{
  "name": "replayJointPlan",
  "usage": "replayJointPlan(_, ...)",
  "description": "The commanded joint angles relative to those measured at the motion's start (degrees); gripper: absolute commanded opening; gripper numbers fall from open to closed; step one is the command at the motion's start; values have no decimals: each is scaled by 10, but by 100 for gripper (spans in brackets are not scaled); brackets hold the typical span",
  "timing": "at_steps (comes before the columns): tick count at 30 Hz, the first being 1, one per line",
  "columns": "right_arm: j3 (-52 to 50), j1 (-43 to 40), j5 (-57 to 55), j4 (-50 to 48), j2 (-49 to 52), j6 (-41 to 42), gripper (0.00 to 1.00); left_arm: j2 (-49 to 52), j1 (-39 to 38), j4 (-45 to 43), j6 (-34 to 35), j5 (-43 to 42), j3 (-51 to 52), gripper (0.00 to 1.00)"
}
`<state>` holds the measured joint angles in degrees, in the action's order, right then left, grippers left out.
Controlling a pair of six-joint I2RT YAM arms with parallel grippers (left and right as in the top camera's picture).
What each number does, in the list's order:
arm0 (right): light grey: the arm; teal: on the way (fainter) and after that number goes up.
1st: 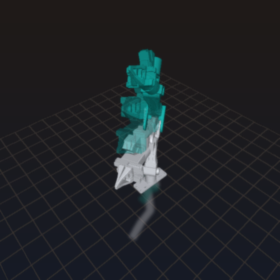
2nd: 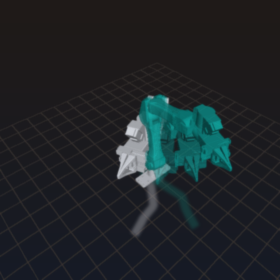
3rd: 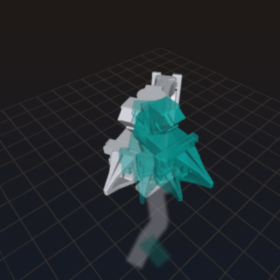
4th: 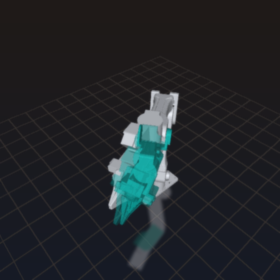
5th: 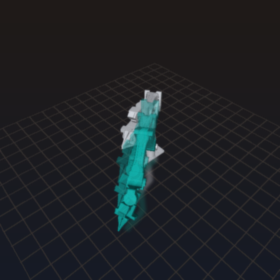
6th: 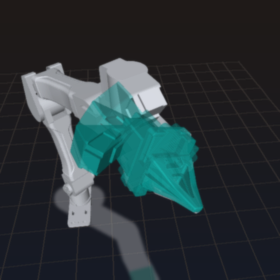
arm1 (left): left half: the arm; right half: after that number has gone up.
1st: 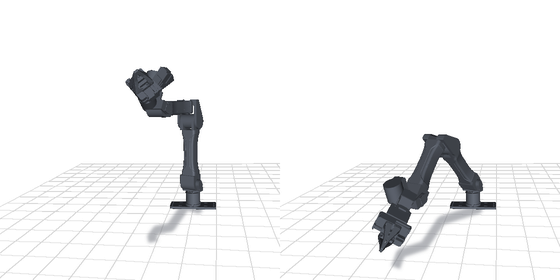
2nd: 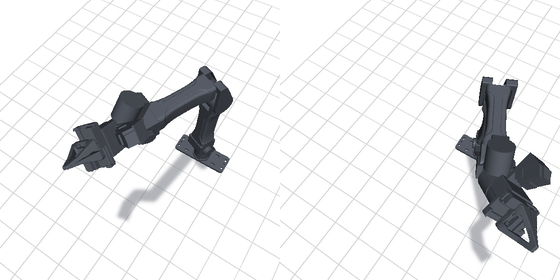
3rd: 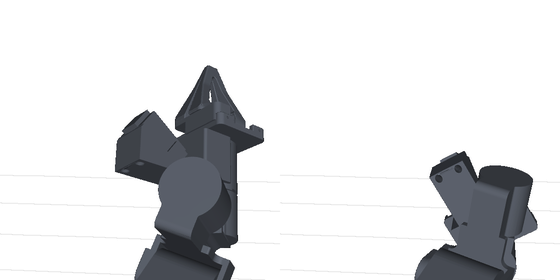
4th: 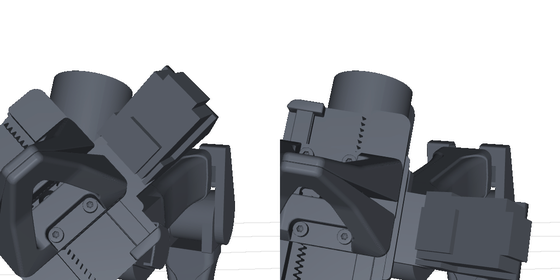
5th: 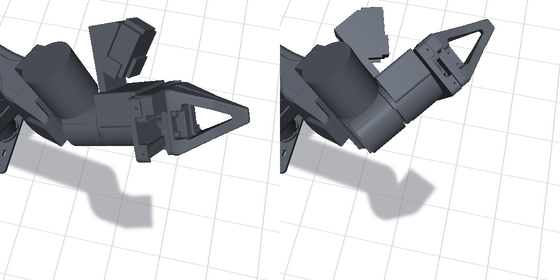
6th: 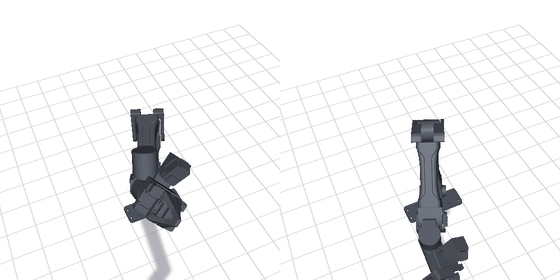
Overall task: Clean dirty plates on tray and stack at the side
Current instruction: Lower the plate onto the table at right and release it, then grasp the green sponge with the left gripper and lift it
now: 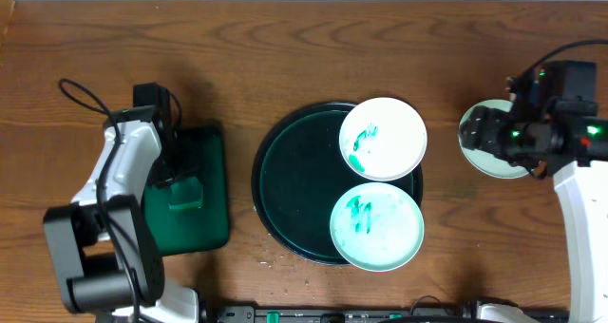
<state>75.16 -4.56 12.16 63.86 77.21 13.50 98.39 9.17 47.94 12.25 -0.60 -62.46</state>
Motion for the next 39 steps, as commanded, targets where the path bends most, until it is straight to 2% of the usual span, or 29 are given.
replayJointPlan(1, -2, 27, 3, 1, 2, -16, 80, 20, 0, -3, 7, 14, -8, 38)
replayJointPlan(9, -2, 58, 3, 13, 2, -16, 80, 48, 10, -18, 7, 43, -8, 39)
replayJointPlan(12, -2, 64, 3, 24, 2, -21, 79, 48, 17, -22, 7, 43, -8, 49)
replayJointPlan(16, -2, 66, 3, 35, 2, -20, 77, 48, 19, -23, 7, 41, -8, 52)
replayJointPlan(19, -2, 66, 3, 41, 2, -20, 77, 48, 19, -26, 3, 26, -8, 64)
replayJointPlan(22, -2, 66, 3, 44, 2, -20, 76, 48, 19, -28, 3, 24, -8, 66)
replayJointPlan(24, -2, 66, 3, 45, 2, -21, 76, 48, 19, -29, 3, 23, -8, 73)
replayJointPlan(25, -2, 66, 3, 46, 2, -21, 76, 48, 19, -29, 3, 23, -8, 72)
replayJointPlan(27, -2, 66, 3, 47, 2, -21, 76, 49, 19, -29, 3, 23, -8, 54)
replayJointPlan(30, -2, 66, 3, 52, 2, -21, 76, 52, 19, -31, 3, 23, -8, 44)
replayJointPlan(31, -2, 66, 4, 55, 2, -25, 76, 54, 19, -32, 3, 23, -8, 34)
replayJointPlan(32, -2, 66, 3, 58, 2, -25, 76, 58, 19, -34, 3, 23, -8, 14)
replayJointPlan(33, -2, 66, 3, 62, 2, -29, 75, 62, 19, -35, 3, 23, -8, 7)
replayJointPlan(36, -2, 66, 3, 73, 2, -29, 72, 78, 19, -39, 3, 16, -8, 7)
replayJointPlan(38, -2, 66, 3, 78, 2, -29, 60, 86, 19, -45, -1, -4, -8, 7)
replayJointPlan(39, -2, 66, 3, 79, 2, -29, 52, 87, 19, -48, -2, -10, -8, 11)
